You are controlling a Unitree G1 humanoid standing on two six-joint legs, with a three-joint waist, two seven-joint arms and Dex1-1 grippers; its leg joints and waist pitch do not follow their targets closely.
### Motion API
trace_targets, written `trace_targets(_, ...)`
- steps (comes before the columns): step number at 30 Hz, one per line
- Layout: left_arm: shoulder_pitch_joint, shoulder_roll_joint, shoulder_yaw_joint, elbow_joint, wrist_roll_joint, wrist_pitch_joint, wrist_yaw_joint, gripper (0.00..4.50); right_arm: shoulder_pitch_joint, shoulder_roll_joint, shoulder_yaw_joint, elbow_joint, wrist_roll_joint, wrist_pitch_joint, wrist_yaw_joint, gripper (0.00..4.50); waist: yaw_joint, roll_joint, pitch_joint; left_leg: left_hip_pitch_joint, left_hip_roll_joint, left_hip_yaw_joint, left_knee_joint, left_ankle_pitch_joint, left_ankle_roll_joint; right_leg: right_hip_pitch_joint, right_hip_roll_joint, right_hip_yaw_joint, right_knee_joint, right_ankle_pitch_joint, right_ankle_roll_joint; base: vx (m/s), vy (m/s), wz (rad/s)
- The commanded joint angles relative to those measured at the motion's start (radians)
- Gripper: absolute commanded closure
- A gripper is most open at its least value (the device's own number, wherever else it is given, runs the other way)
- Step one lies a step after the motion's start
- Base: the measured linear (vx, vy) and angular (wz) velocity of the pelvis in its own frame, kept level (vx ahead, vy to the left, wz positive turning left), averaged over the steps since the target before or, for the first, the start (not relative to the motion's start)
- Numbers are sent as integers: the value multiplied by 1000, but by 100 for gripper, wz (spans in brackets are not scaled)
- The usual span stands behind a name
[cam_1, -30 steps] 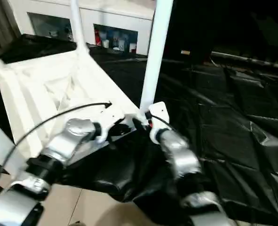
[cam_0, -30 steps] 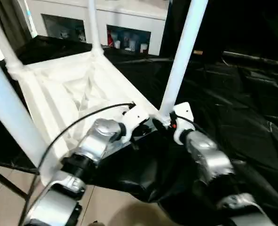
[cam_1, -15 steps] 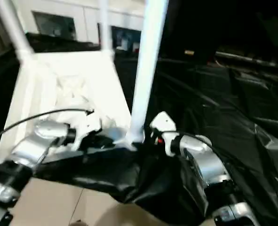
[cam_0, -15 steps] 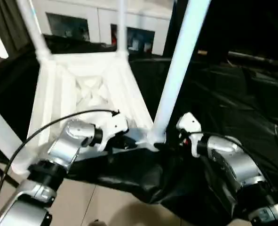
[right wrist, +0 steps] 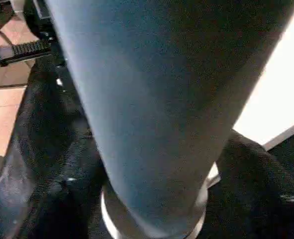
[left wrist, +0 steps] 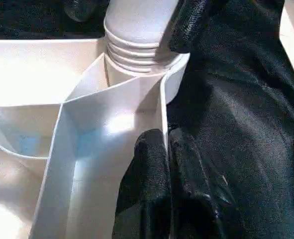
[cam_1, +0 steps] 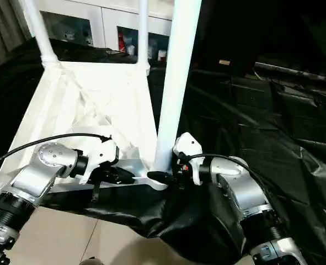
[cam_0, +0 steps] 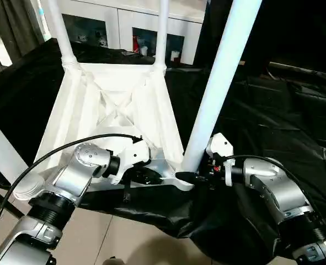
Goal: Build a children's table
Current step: Rotate leg to tighten
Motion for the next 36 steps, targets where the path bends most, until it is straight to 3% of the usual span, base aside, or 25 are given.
trace_targets(1, 22, -9, -67, 3, 20, 4, -42, 450, 10, -18, 6, 4, -6, 1, 9, 140, -4, 3, -48, 7, 11, 15, -58, -126, 42, 39, -40, 19, -53, 51, -216, 0, 0, 0)
trace_targets(3, 20, -9, -68, 7, 22, 3, -40, 450, 13, -24, 9, 7, -16, -6, 12, 160, -5, 2, -48, 7, 10, 15, -56, -118, 44, 39, -39, 19, -52, 62, -217, 0, 0, 0)
trace_targets(9, 19, -7, -69, 13, 24, 1, -36, 450, 14, -30, 9, 18, -29, -5, 3, 160, -5, 1, -49, 8, 10, 15, -56, -115, 46, 39, -39, 18, -51, 65, -219, 0, 0, 0)
trace_targets(13, 17, -9, -70, 14, 24, 4, -32, 450, 8, -30, 1, 26, -7, 31, 13, 124, -4, 0, -48, 7, 10, 15, -55, -117, 48, 39, -39, 19, -51, 62, -221, 0, 0, 0)
trace_targets(16, 18, -10, -70, 13, 24, 6, -31, 450, 10, -33, 9, 28, -27, 4, -3, 94, -4, 0, -49, 7, 9, 15, -54, -111, 47, 40, -39, 18, -50, 68, -222, 0, 0, 0)
trace_targets(27, 15, -10, -68, 18, 26, 5, -30, 450, 12, -29, 9, 32, -21, 9, -2, 94, -4, 0, -49, 7, 9, 15, -53, -107, 51, 40, -39, 18, -49, 75, -226, 0, 0, 0)
trace_targets(36, 17, -6, -65, 17, 25, 7, -29, 450, 6, -13, 7, 34, -10, 17, 9, 163, -4, -2, -48, 7, 10, 15, -53, -109, 53, 40, -39, 18, -49, 66, -227, 0, 0, 0)
